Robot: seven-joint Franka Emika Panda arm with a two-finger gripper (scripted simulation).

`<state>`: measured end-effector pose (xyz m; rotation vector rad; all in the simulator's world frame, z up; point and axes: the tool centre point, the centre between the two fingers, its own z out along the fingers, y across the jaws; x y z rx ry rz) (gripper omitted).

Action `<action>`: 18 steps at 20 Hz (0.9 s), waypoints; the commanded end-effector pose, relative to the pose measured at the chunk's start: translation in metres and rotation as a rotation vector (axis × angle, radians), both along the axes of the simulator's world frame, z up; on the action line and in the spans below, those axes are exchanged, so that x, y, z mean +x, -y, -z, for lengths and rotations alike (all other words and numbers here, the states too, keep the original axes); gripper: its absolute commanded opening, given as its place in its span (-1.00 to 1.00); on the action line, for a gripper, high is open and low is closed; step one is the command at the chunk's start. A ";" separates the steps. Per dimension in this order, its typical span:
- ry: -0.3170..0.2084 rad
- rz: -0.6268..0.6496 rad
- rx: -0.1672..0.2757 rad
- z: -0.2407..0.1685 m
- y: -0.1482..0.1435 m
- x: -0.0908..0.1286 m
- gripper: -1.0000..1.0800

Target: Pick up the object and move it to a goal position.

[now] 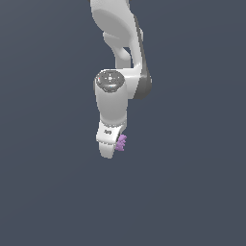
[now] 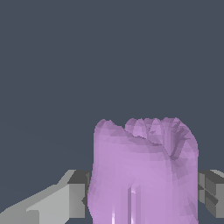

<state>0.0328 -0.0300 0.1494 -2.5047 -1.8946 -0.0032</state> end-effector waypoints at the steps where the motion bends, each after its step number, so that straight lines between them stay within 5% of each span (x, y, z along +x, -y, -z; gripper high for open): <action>1: 0.000 -0.001 0.001 -0.021 0.021 0.008 -1.00; 18: -0.001 0.000 0.000 -0.125 0.129 0.057 -1.00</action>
